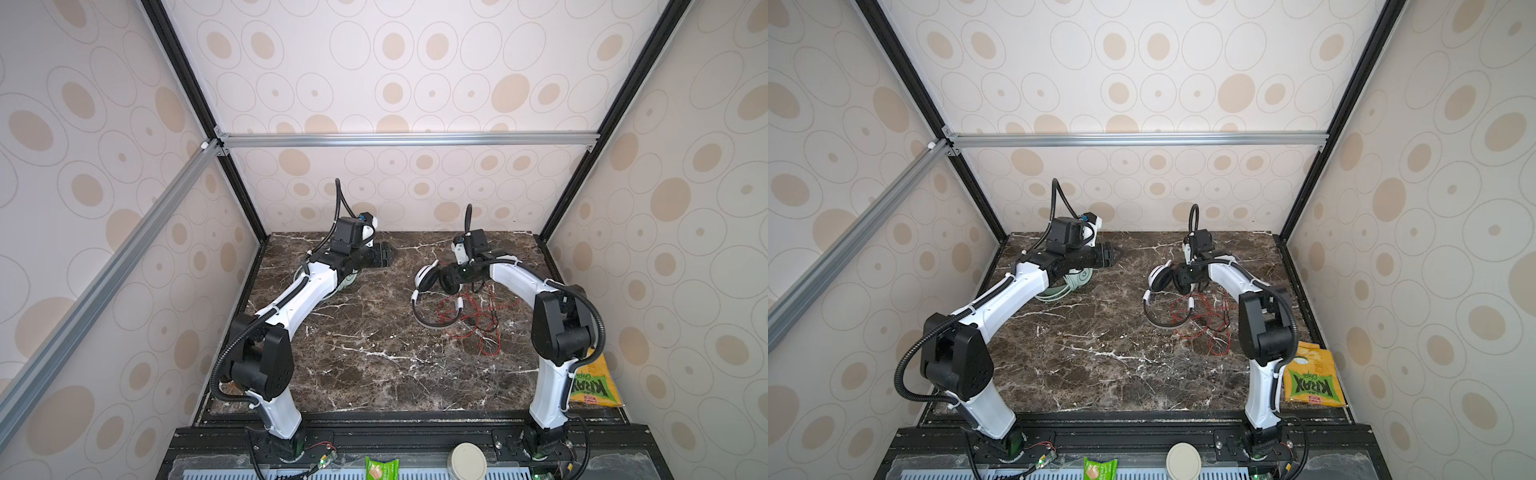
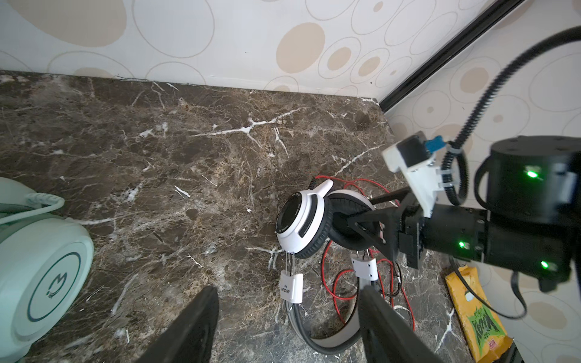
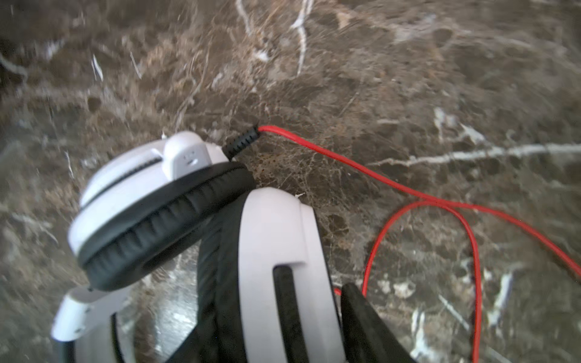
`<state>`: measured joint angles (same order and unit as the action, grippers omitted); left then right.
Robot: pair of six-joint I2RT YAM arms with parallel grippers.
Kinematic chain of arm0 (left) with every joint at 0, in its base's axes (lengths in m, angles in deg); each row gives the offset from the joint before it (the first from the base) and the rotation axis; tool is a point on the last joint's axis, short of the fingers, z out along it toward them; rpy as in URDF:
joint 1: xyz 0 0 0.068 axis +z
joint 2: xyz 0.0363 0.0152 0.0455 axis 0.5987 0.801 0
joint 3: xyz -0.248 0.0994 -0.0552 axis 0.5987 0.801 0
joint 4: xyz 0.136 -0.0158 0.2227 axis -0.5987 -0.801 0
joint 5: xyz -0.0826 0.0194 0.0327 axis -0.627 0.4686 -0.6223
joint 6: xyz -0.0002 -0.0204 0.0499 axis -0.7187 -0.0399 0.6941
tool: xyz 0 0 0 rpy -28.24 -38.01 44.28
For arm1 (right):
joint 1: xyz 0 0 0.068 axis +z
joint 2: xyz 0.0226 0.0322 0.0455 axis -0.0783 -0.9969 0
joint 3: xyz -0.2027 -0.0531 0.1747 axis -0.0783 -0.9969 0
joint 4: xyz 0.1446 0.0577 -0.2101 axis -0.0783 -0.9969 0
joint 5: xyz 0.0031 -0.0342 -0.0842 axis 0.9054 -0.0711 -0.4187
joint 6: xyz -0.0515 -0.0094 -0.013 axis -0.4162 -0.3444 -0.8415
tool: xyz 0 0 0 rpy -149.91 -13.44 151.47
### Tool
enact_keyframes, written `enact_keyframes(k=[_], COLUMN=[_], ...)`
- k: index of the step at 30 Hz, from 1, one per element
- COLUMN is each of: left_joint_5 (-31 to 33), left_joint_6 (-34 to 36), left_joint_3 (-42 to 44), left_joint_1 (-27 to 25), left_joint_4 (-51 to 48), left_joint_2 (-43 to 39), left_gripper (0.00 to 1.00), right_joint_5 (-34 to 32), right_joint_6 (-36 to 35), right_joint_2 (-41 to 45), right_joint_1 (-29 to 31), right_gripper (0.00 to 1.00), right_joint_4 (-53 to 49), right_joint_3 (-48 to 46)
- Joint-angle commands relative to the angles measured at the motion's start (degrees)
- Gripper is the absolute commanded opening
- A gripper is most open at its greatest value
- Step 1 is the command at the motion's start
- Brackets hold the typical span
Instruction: Wrap the headphones
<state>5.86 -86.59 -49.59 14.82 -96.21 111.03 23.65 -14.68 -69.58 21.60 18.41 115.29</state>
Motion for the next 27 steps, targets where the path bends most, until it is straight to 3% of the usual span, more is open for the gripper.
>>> enact_keyframes(k=[1, 4, 8, 14, 18, 20, 23, 27], left_joint_5=[0.5, 0.8, 2.2, 2.8, 2.3, 2.0, 2.9, 4.5], left_joint_6=[1.6, 1.6, 2.3, 2.7, 2.4, 2.3, 2.6, 2.8], left_joint_3=[-2.8, -2.8, -3.0, -3.5, -3.5, -3.6, -3.5, -3.8], left_joint_1=[-0.4, -0.5, -0.4, -0.4, -0.4, -0.5, -0.5, -1.1], left_joint_4=[-1.4, -1.6, -2.0, -2.9, -2.9, -3.0, -3.3, -4.2], left_joint_2=[1.4, 1.4, 1.3, 2.1, 2.7, 2.9, 3.1, 4.5], left_gripper=[0.71, 0.7, 0.71, 0.71, 0.71, 0.71, 0.71, 0.72], right_joint_5=[-11.4, -17.8, -17.0, -16.3, -15.1, -15.4, -16.4, -18.3], right_joint_6=[22.0, 36.0, 52.1, 66.0, 70.3, 70.1, 67.5, 60.9], right_joint_2=[5.5, 6.0, 6.0, 3.5, 2.2, 2.0, 3.0, 7.1], right_joint_1=[4.1, 6.6, 7.8, 10.6, 10.9, 10.9, 11.0, 10.8], right_gripper=[0.56, 0.54, 0.51, 0.52, 0.57, 0.64, 0.76, 0.83], right_joint_4=[4.7, -2.9, -5.3, -11.3, -14.0, -14.4, -15.0, -14.5], right_joint_3=[-2.7, -2.1, -6.1, -6.4, -6.1, -5.9, -5.9, -8.0])
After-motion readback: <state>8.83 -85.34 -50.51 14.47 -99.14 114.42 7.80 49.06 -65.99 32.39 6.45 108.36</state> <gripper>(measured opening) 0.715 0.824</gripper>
